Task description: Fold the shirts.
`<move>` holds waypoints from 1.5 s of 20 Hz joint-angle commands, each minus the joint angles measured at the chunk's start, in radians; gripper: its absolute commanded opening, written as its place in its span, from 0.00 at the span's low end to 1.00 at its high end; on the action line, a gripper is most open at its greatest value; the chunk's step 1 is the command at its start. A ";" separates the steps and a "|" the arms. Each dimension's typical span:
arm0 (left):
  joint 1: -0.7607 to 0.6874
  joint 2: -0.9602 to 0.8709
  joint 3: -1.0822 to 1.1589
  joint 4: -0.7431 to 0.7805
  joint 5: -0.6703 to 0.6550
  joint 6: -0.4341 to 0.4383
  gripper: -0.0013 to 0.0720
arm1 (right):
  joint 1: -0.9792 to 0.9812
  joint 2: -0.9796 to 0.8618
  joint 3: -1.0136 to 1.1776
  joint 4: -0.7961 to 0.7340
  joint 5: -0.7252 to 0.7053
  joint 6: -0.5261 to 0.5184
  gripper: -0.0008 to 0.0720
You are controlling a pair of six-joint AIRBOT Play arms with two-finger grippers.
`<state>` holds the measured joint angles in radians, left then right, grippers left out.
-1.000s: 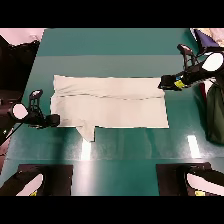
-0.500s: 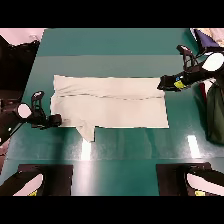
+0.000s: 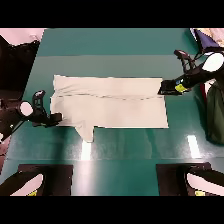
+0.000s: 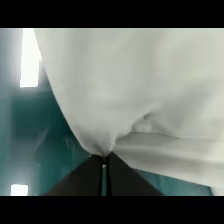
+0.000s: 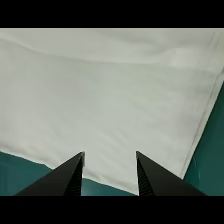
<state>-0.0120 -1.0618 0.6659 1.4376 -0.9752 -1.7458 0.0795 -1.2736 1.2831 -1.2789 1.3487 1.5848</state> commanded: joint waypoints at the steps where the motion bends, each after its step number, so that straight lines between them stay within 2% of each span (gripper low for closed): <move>1: 0.000 0.008 0.086 0.001 -0.080 0.069 0.06 | -0.047 0.033 -0.077 -0.006 0.066 -0.024 0.53; 4: 0.000 0.030 0.179 -0.003 -0.143 0.131 0.06 | -0.150 0.102 -0.243 -0.005 0.057 -0.024 0.53; 10: 0.000 0.041 0.224 -0.032 -0.137 0.130 0.06 | -0.238 0.146 -0.518 0.006 -0.024 -0.043 0.53; 15: 0.000 0.041 0.224 -0.032 -0.156 0.130 0.06 | -0.237 0.089 -0.553 0.112 -0.097 -0.071 0.53; 20: 0.000 0.041 0.224 -0.033 -0.163 0.130 0.06 | -0.230 0.029 -0.552 0.111 -0.105 -0.072 0.53; 22: 0.000 0.041 0.224 -0.035 -0.163 0.130 0.06 | -0.194 0.014 -0.552 0.108 -0.116 -0.085 0.40; 23: 0.000 0.041 0.224 -0.036 -0.164 0.130 0.06 | -0.171 0.013 -0.552 0.106 -0.126 -0.093 0.30; 24: 0.000 0.041 0.224 -0.036 -0.169 0.130 0.06 | -0.148 0.020 -0.552 0.100 -0.136 -0.103 0.09; 25: 0.000 0.041 0.225 -0.035 -0.175 0.131 0.06 | -0.135 0.038 -0.552 0.092 -0.146 -0.106 0.03; 30: -0.005 0.114 0.251 -0.041 -0.275 0.176 0.05 | -0.179 0.240 -0.551 0.035 -0.051 -0.105 0.03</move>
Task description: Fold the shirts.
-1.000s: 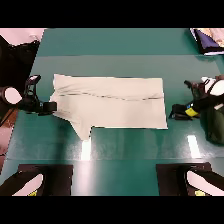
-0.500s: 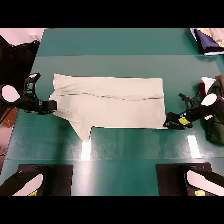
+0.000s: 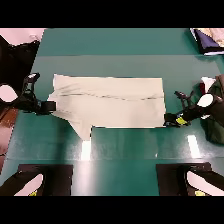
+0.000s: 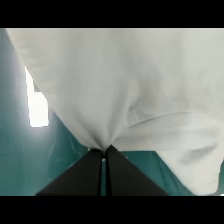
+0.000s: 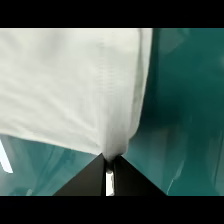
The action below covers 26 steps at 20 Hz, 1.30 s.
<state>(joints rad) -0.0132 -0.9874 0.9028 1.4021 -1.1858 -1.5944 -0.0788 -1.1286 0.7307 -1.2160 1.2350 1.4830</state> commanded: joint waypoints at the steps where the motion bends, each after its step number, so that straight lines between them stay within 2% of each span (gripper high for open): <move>1: -0.004 0.066 0.014 -0.019 -0.091 0.025 0.05 | -0.052 0.147 0.001 -0.040 0.108 -0.003 0.03; 5: -0.004 0.200 0.014 -0.124 -0.213 0.044 0.05 | -0.196 0.306 0.047 -0.043 0.278 -0.003 0.03; 8: -0.003 0.236 0.014 -0.233 -0.274 0.059 0.06 | -0.242 0.372 0.124 -0.040 0.293 -0.003 0.03; 10: -0.003 0.235 0.013 -0.258 -0.254 0.074 0.05 | -0.227 0.374 0.176 -0.034 0.279 -0.002 0.03; 15: -0.003 0.229 0.013 -0.185 -0.024 0.083 0.06 | -0.093 0.253 0.301 -0.034 0.164 0.013 0.03; 19: -0.003 0.155 0.013 -0.066 0.118 0.040 0.06 | -0.045 0.083 0.412 -0.042 0.067 0.036 0.03; 22: -0.003 0.080 0.013 -0.059 0.259 0.002 0.05 | -0.044 -0.042 0.477 -0.042 0.031 0.037 0.03; 26: -0.003 -0.039 0.014 -0.062 0.368 -0.003 0.06 | -0.043 -0.186 0.529 -0.042 -0.022 0.036 0.03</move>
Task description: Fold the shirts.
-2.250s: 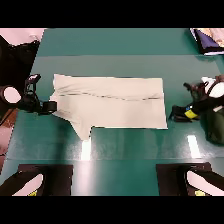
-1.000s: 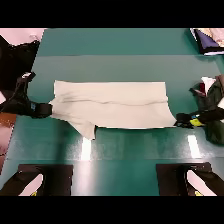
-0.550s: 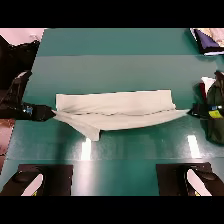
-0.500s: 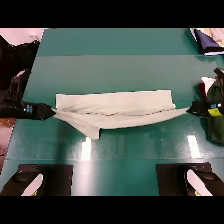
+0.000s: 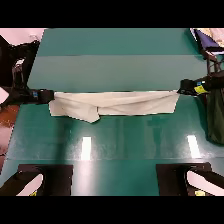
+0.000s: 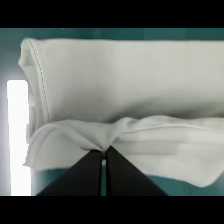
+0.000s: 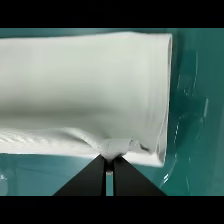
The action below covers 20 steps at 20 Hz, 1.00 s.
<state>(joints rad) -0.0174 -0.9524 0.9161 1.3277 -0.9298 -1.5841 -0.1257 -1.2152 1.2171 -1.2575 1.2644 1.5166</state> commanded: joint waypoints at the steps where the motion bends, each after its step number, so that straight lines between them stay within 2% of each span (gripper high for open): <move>1: 0.001 -0.103 0.000 0.012 0.138 -0.014 0.06 | 0.003 -0.128 0.054 0.001 -0.070 0.003 0.03; 6: 0.001 -0.207 0.002 0.012 0.216 -0.015 0.06 | 0.003 -0.229 0.089 0.010 -0.153 0.003 0.03; 10: 0.001 -0.215 0.005 0.012 0.267 -0.017 0.06 | 0.004 -0.280 0.125 0.011 -0.166 0.003 0.04; 11: 0.001 -0.215 0.010 0.012 0.269 -0.017 0.06 | 0.003 -0.294 0.141 0.019 -0.163 0.002 0.16; 12: 0.001 -0.215 0.018 0.012 0.267 -0.017 0.22 | 0.003 -0.305 0.156 0.049 -0.162 0.001 0.51; 13: 0.001 -0.215 0.032 0.012 0.265 -0.018 0.56 | 0.000 -0.312 0.174 0.090 -0.157 -0.014 0.73; 14: 0.001 -0.215 0.052 0.012 0.253 -0.017 0.65 | -0.007 -0.314 0.195 0.121 -0.143 -0.040 0.74; 17: 0.001 -0.214 0.135 0.012 0.140 -0.013 0.65 | -0.053 -0.314 0.251 0.167 -0.021 -0.103 0.74; 19: 0.001 -0.214 0.169 0.011 0.058 -0.013 0.65 | -0.101 -0.315 0.238 0.167 0.087 -0.140 0.74; 20: 0.001 -0.214 0.174 0.008 0.030 -0.013 0.55 | -0.126 -0.315 0.214 0.167 0.123 -0.161 0.74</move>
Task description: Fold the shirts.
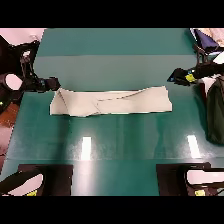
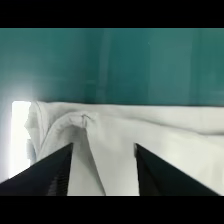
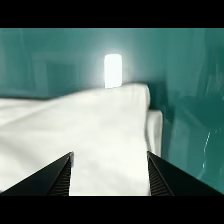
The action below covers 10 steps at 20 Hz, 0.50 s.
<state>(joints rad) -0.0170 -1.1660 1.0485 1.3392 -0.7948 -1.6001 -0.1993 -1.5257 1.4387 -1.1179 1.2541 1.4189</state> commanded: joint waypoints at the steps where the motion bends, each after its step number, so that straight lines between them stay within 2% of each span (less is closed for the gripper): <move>1: 0.000 -0.001 0.042 -0.005 -0.130 0.006 0.24 | -0.080 -0.004 -0.042 0.027 0.154 -0.080 0.74; 2: 0.000 -0.001 0.042 -0.009 -0.151 0.020 0.07 | -0.105 -0.004 -0.079 0.027 0.156 -0.095 0.74; 5: 0.000 -0.001 0.042 -0.014 -0.192 0.029 0.07 | -0.164 -0.011 -0.202 0.034 0.145 -0.158 0.74; 10: 0.000 -0.001 0.042 -0.048 -0.192 0.029 0.07 | -0.214 -0.096 -0.300 0.258 0.134 -0.283 0.74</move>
<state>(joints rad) -0.0170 -1.1664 1.0889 1.3125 -0.9707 -1.5734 -0.3862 -1.5791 1.1885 -0.9844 1.3830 1.2152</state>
